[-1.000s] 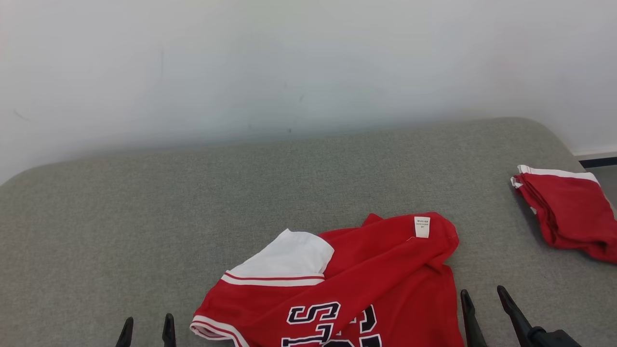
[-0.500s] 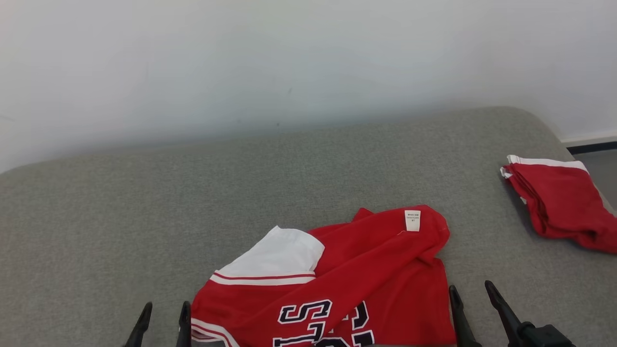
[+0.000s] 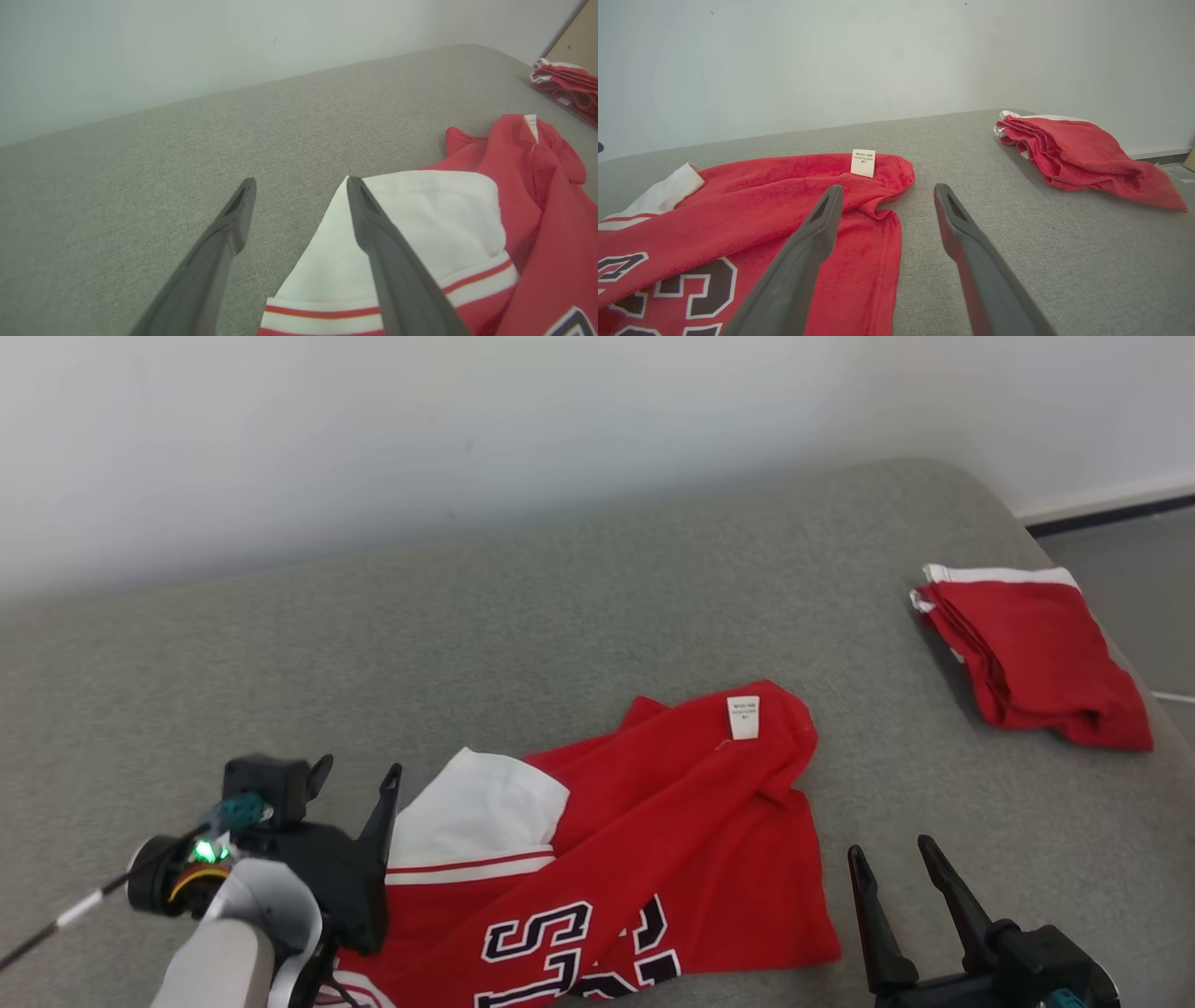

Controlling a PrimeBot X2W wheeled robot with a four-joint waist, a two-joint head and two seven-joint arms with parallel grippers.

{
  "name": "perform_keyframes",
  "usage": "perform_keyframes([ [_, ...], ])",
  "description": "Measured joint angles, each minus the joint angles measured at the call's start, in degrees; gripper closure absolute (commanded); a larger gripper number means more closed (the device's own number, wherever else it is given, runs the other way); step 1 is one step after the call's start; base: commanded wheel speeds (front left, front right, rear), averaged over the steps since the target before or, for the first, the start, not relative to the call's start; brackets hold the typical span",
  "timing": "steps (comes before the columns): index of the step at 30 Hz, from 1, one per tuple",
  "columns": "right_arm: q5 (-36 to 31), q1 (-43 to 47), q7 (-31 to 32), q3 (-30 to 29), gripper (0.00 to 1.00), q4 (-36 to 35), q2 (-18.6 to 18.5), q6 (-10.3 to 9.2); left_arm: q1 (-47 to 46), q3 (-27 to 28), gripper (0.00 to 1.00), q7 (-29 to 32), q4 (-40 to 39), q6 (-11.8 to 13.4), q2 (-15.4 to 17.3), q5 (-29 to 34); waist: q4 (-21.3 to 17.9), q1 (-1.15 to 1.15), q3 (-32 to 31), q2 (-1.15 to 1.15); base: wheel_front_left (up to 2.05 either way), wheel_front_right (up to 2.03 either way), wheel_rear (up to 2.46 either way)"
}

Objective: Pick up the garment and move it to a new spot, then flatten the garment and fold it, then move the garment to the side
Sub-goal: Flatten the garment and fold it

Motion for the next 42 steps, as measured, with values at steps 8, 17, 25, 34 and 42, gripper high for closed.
perform_keyframes([
  [8, 0.2, -1.4, -0.5, 0.0, 0.0, 0.1, 0.5, 0.0, -8.7, -7.8, 0.0, 11.8, 3.6, 0.0, 5.0, -3.7, -4.2, 0.0, 4.4, 0.0, 0.0, 0.0, 0.0],
  [17, 0.2, -2.2, -0.7, 0.0, 0.0, 0.2, 0.9, 0.0, -13.5, -12.4, 0.0, 20.3, 6.0, 0.0, 9.3, -3.8, -7.7, 0.01, 8.5, 0.0, 0.0, 0.0, 0.0],
  [25, 0.3, -3.1, -0.8, -0.4, 0.0, -0.5, 1.3, 0.0, -16.0, -15.3, 0.8, 25.4, 7.5, 0.5, 9.7, -3.1, -8.7, 0.0, 11.0, 0.0, 0.0, 0.0, 0.0],
  [34, 0.3, -3.2, -0.8, -1.1, 0.0, -1.0, 1.5, 0.0, -16.2, -15.7, 1.0, 22.8, 6.6, 1.7, 7.8, -3.3, -7.6, -0.01, 11.4, 0.0, 0.0, 0.0, 0.0],
  [42, 0.2, -3.5, -0.8, -1.2, 0.0, -1.0, 1.8, 0.0, -18.5, -12.5, 1.0, 13.0, 4.4, 3.4, 6.5, -4.4, -6.2, 0.0, 10.3, 0.0, 0.0, 0.0, 0.0],
])
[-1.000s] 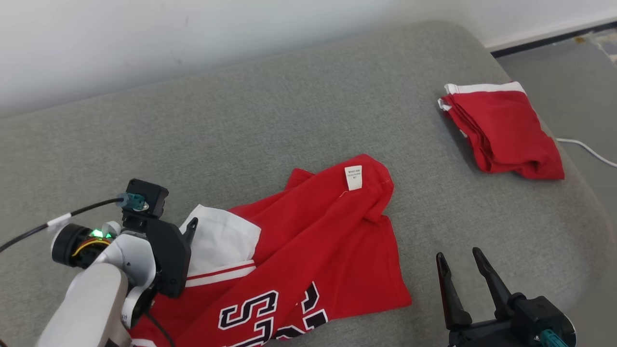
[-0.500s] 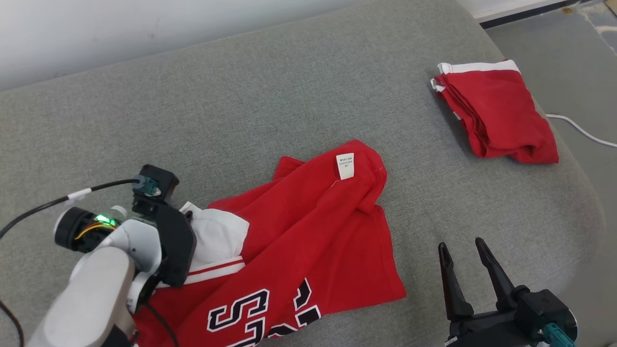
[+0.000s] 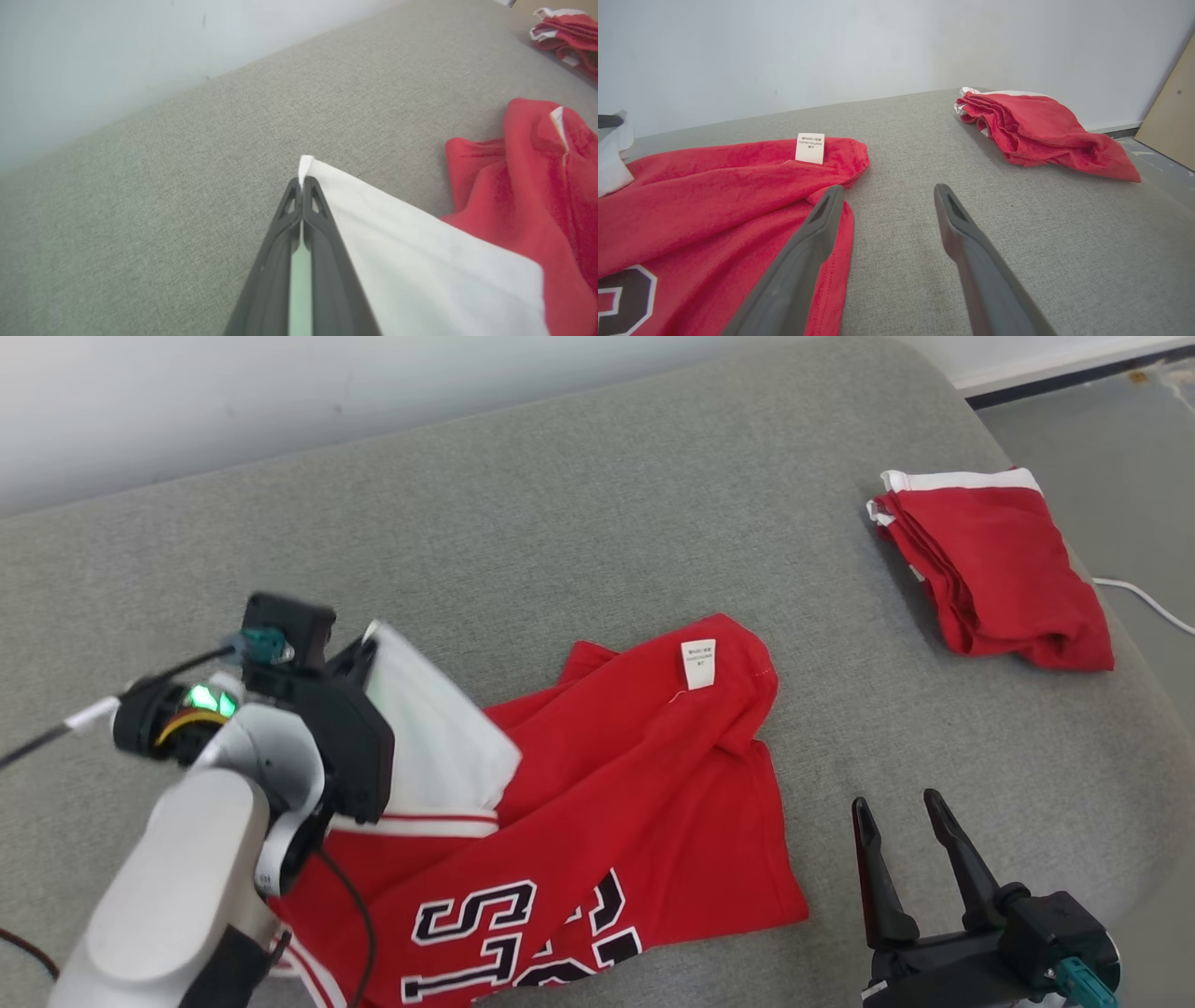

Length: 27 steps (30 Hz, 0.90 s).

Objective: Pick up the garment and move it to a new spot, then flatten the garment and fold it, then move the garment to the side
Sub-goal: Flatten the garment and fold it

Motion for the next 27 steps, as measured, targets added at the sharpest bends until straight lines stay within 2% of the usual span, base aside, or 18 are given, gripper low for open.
perform_keyframes([
  [5, 0.0, -0.1, 0.0, -0.4, 0.0, -0.5, 0.1, 0.0, -2.2, 2.3, 1.0, -2.3, -3.8, -1.5, 0.6, -3.4, 1.0, 0.0, -0.6, 0.0, 0.0, 0.0, 0.0],
  [10, 0.3, -0.4, 0.0, -0.5, 0.0, -1.0, 0.1, 0.0, -2.7, 5.7, 1.0, 0.0, -7.7, -1.3, 3.4, -6.7, 1.7, -0.01, -0.6, 0.0, 0.0, 0.0, 0.0],
  [17, 1.0, -1.3, 0.0, -0.2, 0.0, -2.0, 0.2, 0.0, -2.4, 13.0, 1.0, 0.6, -11.1, 1.8, 8.2, -10.1, 1.8, -0.01, 1.8, 0.0, 0.0, 0.0, 0.0],
  [27, 1.8, -3.1, 0.0, 0.5, 0.0, -2.8, 0.3, 0.0, 0.4, 17.6, 1.0, 0.7, -11.4, 5.3, 13.9, -9.5, 1.2, 0.0, 6.2, 0.0, 0.0, 0.0, 0.0],
])
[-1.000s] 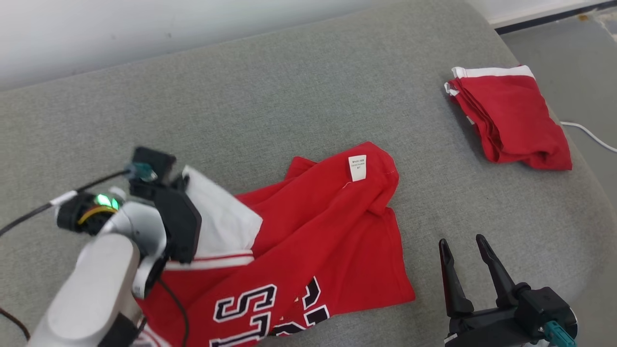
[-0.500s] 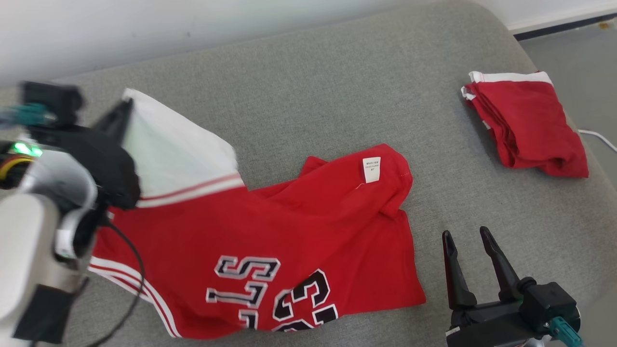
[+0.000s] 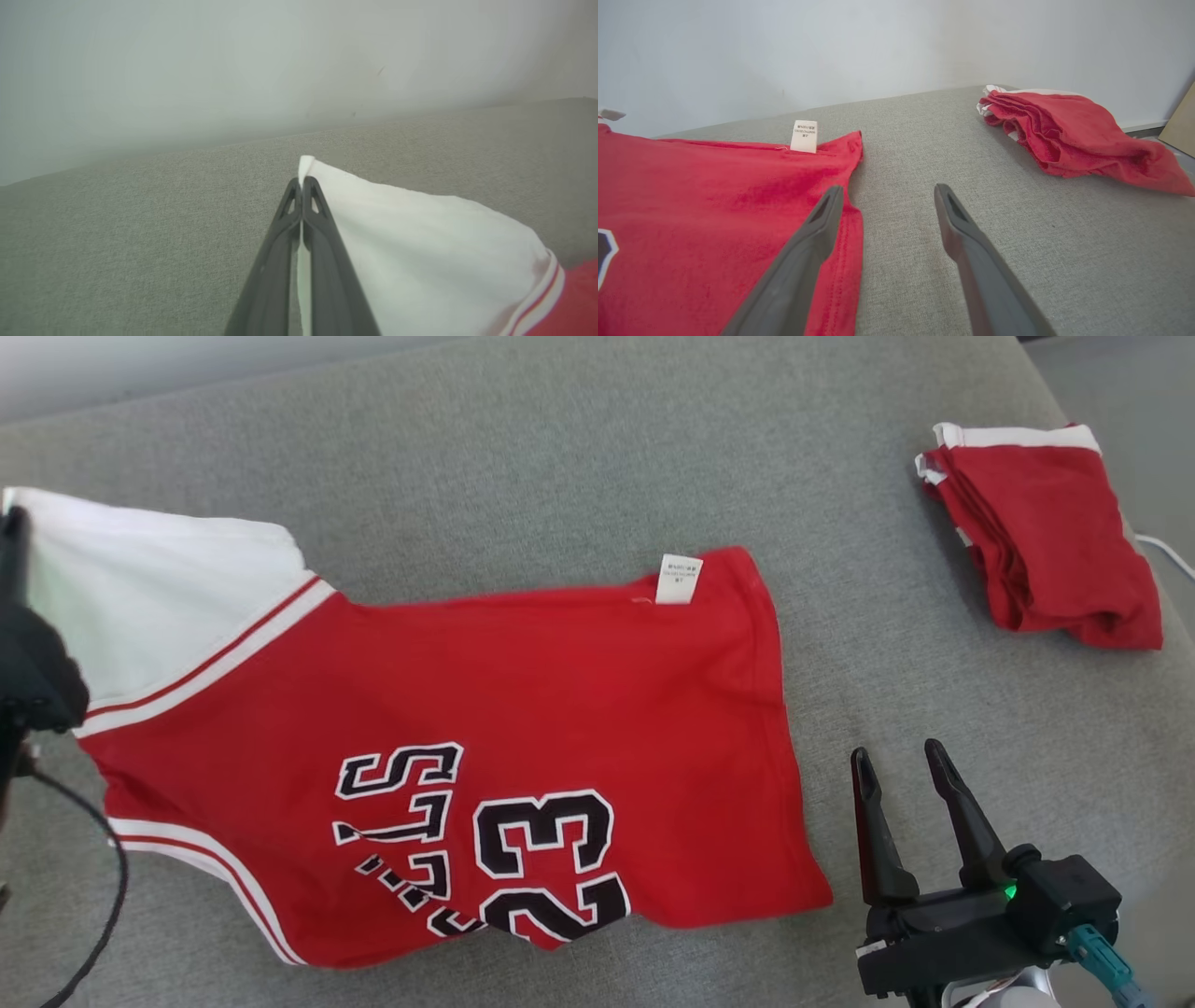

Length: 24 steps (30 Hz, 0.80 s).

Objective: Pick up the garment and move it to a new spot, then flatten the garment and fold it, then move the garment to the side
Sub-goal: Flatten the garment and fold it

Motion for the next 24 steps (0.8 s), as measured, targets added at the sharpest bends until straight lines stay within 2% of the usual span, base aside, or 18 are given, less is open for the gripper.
perform_keyframes([
  [6, 0.2, -0.9, 0.0, 0.5, 0.0, 0.0, 0.0, 0.0, 2.0, 0.7, 1.0, -3.0, 1.8, 1.5, 0.2, 0.8, -0.1, 0.0, 2.1, 0.0, 0.0, 0.0, 0.0],
  [11, -0.4, -1.4, 0.0, 1.3, 0.0, 0.2, 0.0, 0.0, 3.1, 0.5, 1.0, -5.6, 5.4, 3.9, -0.3, 3.0, -0.1, 0.0, 2.3, 0.0, 0.0, 0.0, 0.0],
  [14, -0.5, -1.4, 0.0, 1.5, 0.0, 0.4, 0.0, 0.0, 3.8, 0.1, 0.99, -6.7, 6.9, 4.1, -1.2, 3.2, -0.1, 0.0, 2.0, 0.0, 0.0, 0.0, 0.0],
  [15, -0.8, -1.4, 0.0, 1.5, 0.0, 0.4, 0.0, 0.0, 4.1, -0.3, 0.56, -7.4, 7.6, 4.1, -1.6, 3.3, 0.0, 0.0, 1.8, 0.0, 0.0, 0.0, 0.0],
  [16, -0.9, -1.3, 0.0, 1.5, 0.0, 0.5, 0.0, 0.0, 4.4, -0.8, 0.0, -8.3, 8.1, 3.9, -1.8, 3.7, 0.0, 0.0, 1.5, 0.0, 0.0, 0.0, 0.0],
  [20, -1.6, -1.0, 0.0, 1.3, 0.0, 1.1, 0.0, 0.0, 5.8, -1.8, 0.0, -11.8, 10.3, 3.3, -3.9, 3.7, 0.4, 0.0, -0.1, -0.01, 0.0, 0.0, 0.0],
  [24, -1.8, -0.1, 0.0, 0.7, 0.0, 1.6, -0.2, 0.0, 8.8, -2.3, 0.0, -18.7, 10.5, 2.8, -6.9, 3.7, 1.1, 0.0, -2.3, -0.01, 0.0, 0.0, 0.0],
])
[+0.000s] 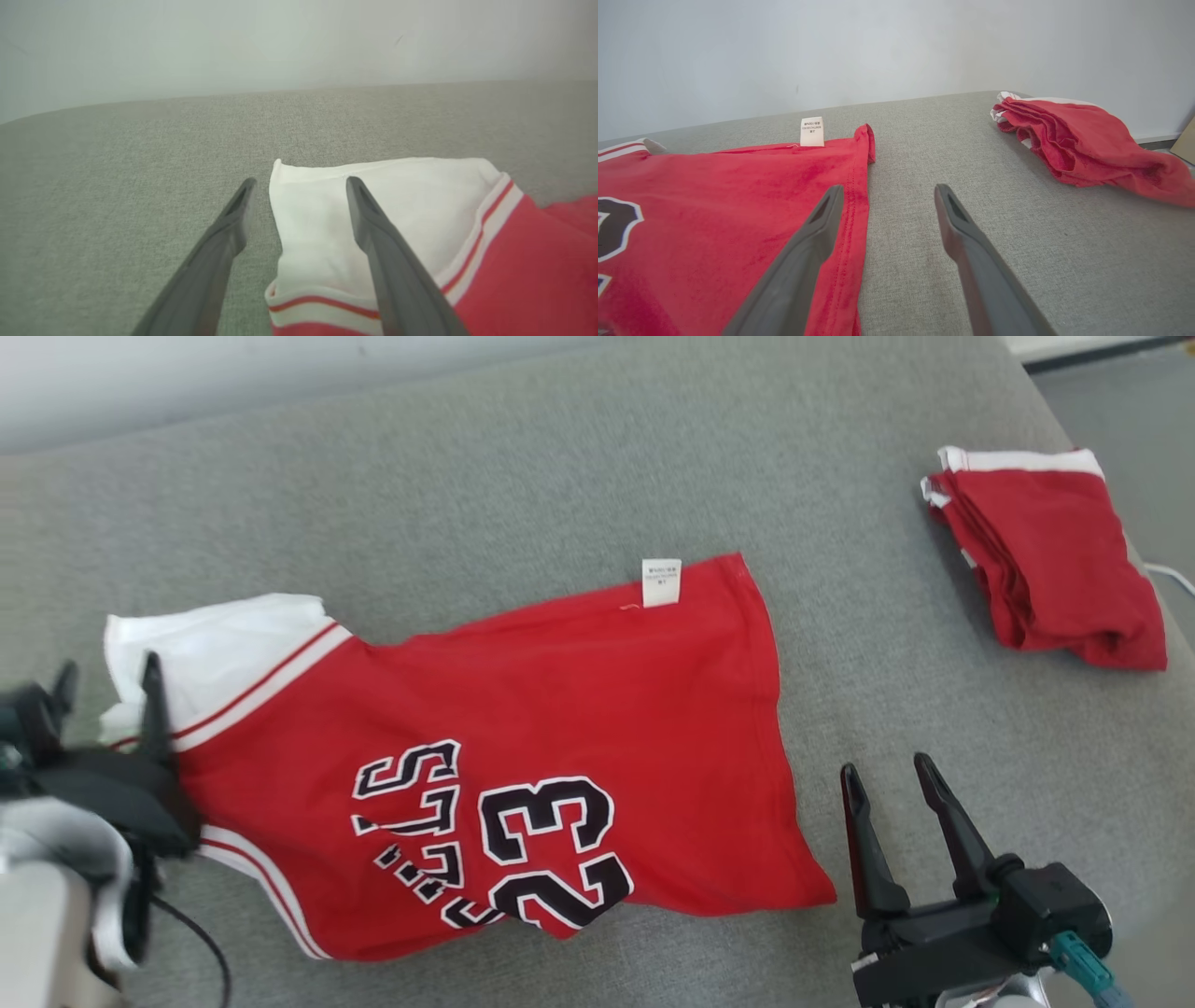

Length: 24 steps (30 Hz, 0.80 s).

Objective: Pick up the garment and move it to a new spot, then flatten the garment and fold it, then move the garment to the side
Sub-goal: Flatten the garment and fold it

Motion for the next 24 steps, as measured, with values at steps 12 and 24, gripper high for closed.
perform_keyframes([
  [12, -0.3, 3.2, 0.3, -1.4, 0.0, 0.9, -2.3, 0.0, 11.6, -2.0, 0.0, -16.6, -1.2, 2.5, -7.0, 2.1, 4.6, -0.01, -8.5, -0.01, 0.0, 0.0, 0.0],
  [24, 0.6, 5.0, 2.4, -2.4, 0.0, 1.2, -4.0, 0.0, 24.0, -5.7, 0.0, -19.3, -7.8, 4.0, -11.4, 7.3, 9.6, -0.02, -16.2, -0.01, 0.0, 0.0, 0.0],
])
